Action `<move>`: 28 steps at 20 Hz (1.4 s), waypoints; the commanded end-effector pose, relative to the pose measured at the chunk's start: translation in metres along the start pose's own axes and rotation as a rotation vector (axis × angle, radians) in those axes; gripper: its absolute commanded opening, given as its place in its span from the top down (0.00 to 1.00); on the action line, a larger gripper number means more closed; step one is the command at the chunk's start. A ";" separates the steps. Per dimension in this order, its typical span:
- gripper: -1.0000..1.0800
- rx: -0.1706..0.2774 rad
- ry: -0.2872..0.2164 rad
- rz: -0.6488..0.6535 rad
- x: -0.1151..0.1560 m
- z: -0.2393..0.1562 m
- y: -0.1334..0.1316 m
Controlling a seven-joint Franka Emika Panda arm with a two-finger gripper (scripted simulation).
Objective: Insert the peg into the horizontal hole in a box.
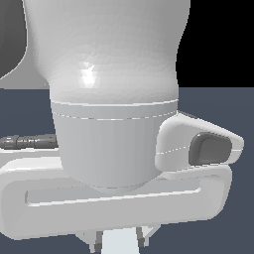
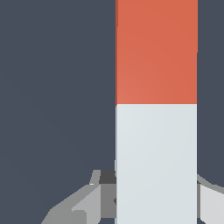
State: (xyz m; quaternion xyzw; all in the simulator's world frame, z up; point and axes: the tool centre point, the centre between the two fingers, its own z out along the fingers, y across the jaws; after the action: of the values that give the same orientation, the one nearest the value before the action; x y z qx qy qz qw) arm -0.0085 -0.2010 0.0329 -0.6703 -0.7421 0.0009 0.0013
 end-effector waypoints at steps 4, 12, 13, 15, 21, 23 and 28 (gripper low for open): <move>1.00 -0.003 -0.001 -0.027 0.070 -0.019 0.028; 1.00 -0.003 -0.002 -0.065 0.178 -0.046 0.067; 1.00 -0.003 -0.002 -0.069 0.191 -0.049 0.072; 1.00 -0.003 -0.002 -0.078 0.217 -0.055 0.081; 1.00 -0.003 -0.001 -0.100 0.281 -0.071 0.103; 1.00 -0.003 -0.001 -0.105 0.295 -0.074 0.108; 1.00 -0.003 -0.001 -0.113 0.315 -0.079 0.116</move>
State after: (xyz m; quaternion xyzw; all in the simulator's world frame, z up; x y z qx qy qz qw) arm 0.0730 0.1197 0.1094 -0.6273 -0.7788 0.0006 0.0008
